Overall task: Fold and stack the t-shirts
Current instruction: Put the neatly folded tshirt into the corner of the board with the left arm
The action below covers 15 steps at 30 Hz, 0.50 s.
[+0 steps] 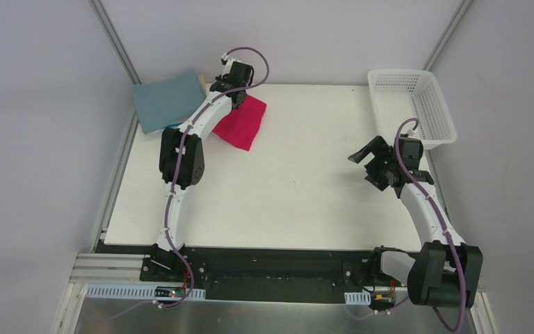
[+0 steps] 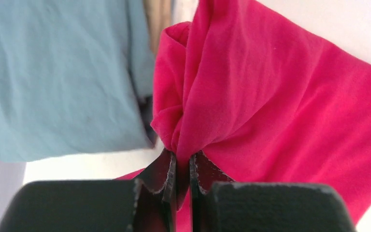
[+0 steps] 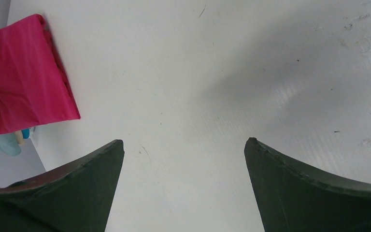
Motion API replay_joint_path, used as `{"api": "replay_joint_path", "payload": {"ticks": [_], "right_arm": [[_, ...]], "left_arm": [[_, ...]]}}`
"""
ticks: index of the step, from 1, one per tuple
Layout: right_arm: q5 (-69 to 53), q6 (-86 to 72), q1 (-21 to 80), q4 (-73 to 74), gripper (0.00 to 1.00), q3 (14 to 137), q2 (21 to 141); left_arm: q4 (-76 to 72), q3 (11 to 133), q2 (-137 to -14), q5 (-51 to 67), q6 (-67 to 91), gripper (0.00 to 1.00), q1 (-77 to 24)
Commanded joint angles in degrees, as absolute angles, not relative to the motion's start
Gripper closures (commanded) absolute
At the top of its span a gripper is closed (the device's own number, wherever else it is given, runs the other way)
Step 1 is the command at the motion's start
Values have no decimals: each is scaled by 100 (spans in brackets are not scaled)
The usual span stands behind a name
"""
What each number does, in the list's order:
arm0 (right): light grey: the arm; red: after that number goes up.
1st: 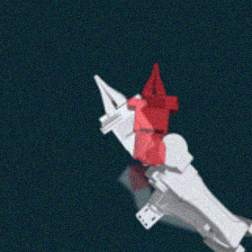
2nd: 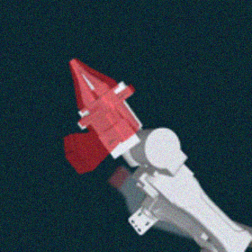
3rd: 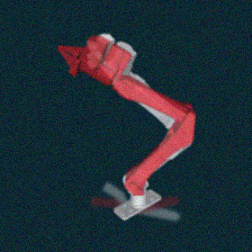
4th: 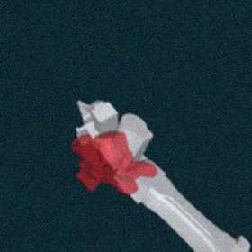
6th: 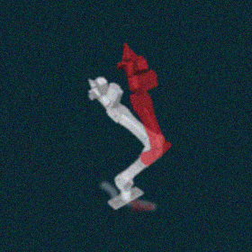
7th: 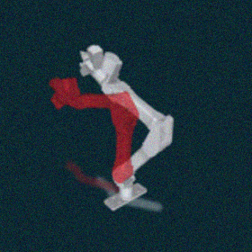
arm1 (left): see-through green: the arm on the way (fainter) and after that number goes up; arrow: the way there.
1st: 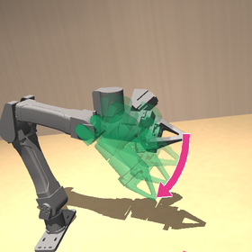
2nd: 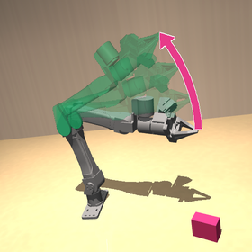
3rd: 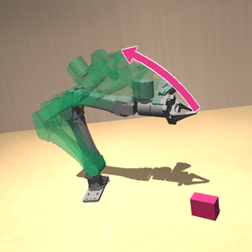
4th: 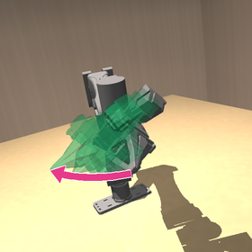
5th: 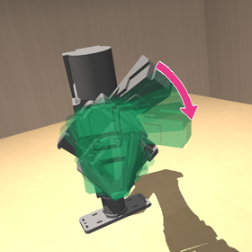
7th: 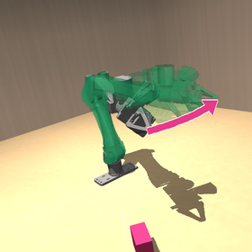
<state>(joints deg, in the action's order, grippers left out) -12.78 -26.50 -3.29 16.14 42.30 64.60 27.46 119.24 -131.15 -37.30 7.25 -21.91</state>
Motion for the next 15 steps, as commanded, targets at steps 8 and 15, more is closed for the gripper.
{"api": "replay_joint_path", "payload": {"ticks": [8, 15], "right_arm": [[-1157, -2540, -378, 1577, 1, 4323, 6702], [-1177, -2540, -378, 1588, 0, 4329, 6716]], "left_arm": [[2641, 13468, -13299, -4383, -486, 100, -1814], [2636, 13781, -13084, -4254, -759, 100, -1633]]}}
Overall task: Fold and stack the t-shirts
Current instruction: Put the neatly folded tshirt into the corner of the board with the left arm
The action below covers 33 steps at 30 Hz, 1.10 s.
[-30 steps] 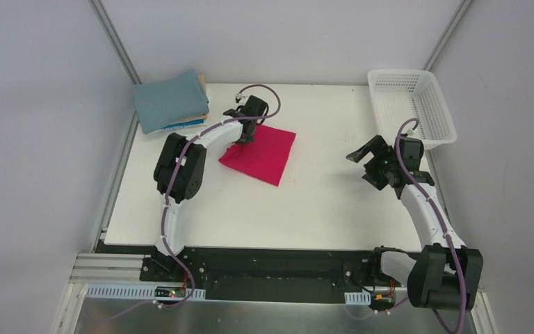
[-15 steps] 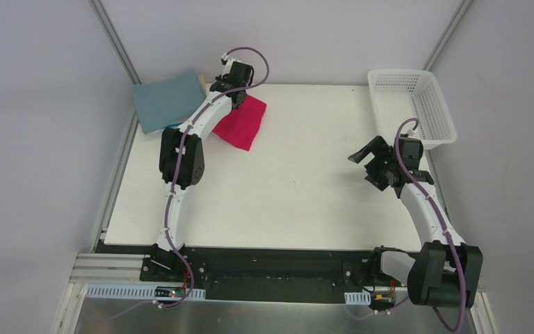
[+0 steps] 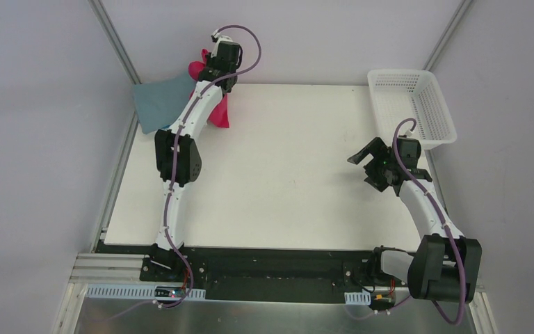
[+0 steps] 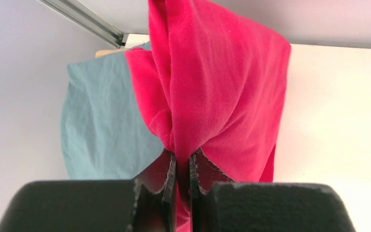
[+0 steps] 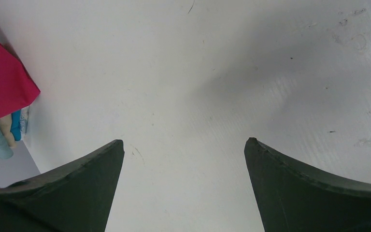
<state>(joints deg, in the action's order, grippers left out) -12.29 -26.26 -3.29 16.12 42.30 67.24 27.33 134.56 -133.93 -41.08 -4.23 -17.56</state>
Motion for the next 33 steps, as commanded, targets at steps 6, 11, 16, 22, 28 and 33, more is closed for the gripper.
{"api": "replay_joint_path", "payload": {"ticks": [6, 11, 16, 22, 28, 33], "right_arm": [[-1196, -2540, -378, 1629, 1, 4334, 6672], [-1178, -2540, -378, 1638, 0, 4333, 6637], [-1162, -2532, -378, 1660, 1, 4354, 6651], [-1154, -2531, -378, 1692, 1, 4379, 6632], [-1106, -2519, -378, 1715, 1, 4387, 6614], [-1082, -2522, -378, 1717, 1, 4382, 6584]], "left_arm": [[2634, 13827, -12847, -3997, -828, 100, -1401], [2628, 13828, -12658, -3472, -986, 100, -1141], [2637, 13826, -12466, -2864, -856, 100, -884], [2634, 14098, -12455, -2229, -622, 100, -714], [2628, 14254, -12361, -1674, -313, 100, -713], [2626, 14499, -12377, -1634, -242, 100, -713]]}}
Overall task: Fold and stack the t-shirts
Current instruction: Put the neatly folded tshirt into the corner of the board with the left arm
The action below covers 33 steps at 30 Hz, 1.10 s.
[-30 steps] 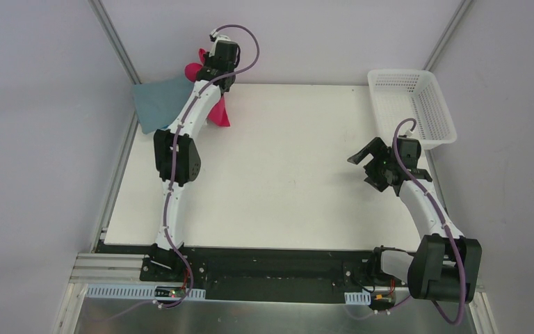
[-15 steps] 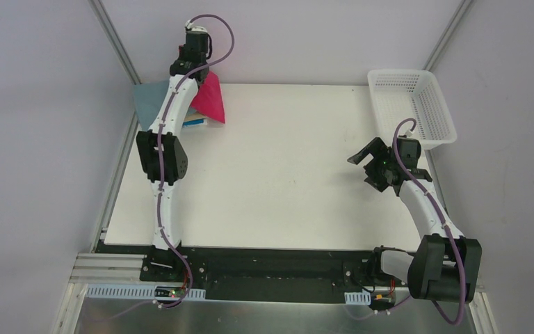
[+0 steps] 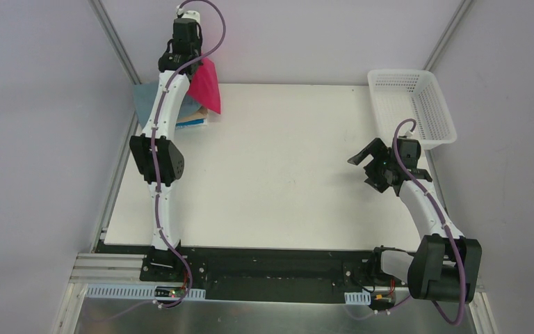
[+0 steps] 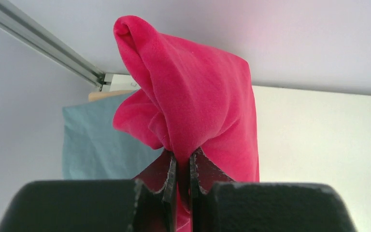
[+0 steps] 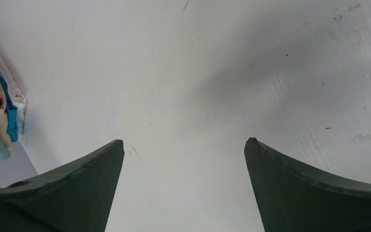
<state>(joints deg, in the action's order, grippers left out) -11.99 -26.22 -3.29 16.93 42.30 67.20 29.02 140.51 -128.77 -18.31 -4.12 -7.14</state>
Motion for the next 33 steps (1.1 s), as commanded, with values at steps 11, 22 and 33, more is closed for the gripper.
{"api": "replay_joint_path", "payload": {"ticks": [11, 22, 33], "right_arm": [[-1068, -2514, -378, 1739, 0, 4392, 6622], [-1023, -2521, -378, 1768, 1, 4425, 6649], [-1036, -2519, -378, 1783, 1, 4435, 6644]], "left_arm": [[2465, 14528, -12445, -1409, -310, 100, -650], [2352, 14590, -12238, -925, -229, 100, -611], [2262, 14704, -12184, -807, -129, 100, -602]]}}
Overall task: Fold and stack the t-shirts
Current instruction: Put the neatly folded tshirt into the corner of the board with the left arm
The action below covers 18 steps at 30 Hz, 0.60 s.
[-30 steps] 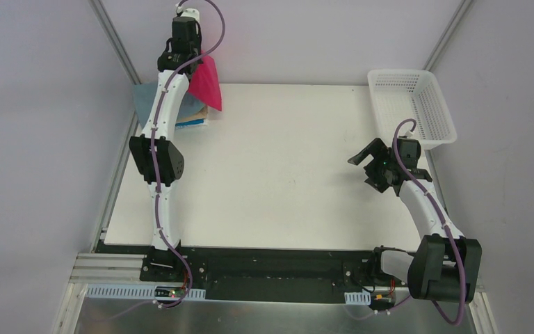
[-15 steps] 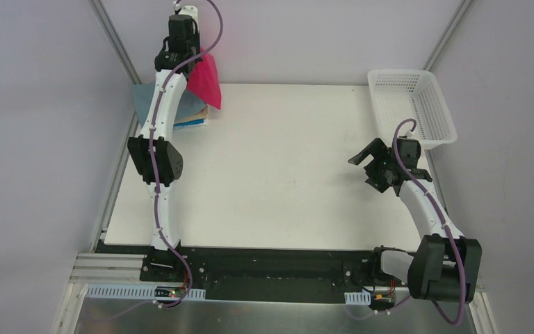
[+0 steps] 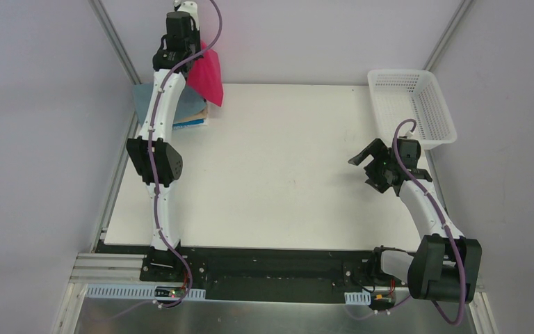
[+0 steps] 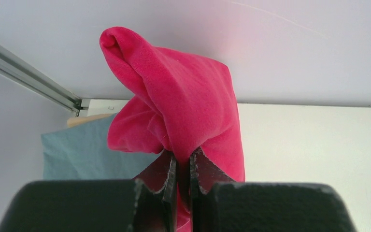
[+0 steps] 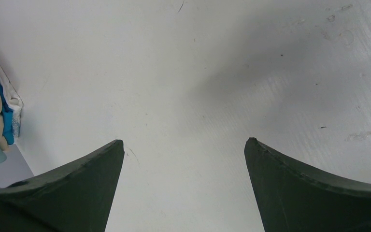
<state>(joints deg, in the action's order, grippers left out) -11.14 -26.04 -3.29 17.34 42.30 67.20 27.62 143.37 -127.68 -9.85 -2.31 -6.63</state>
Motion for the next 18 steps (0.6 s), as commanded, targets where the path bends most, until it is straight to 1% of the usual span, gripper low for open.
{"api": "replay_joint_path", "payload": {"ticks": [1, 10, 18], "right_arm": [[-1037, -2515, -378, 1780, 1, 4433, 6645], [-993, -2513, -378, 1792, 1, 4412, 6674], [-1014, -2514, -372, 1774, 1, 4445, 6826]], "left_arm": [[2251, 14700, -12168, -807, -130, 100, -608], [2235, 14546, -12137, -1128, -339, 100, -568], [2232, 13951, -11980, -1055, -429, 100, -207]]}}
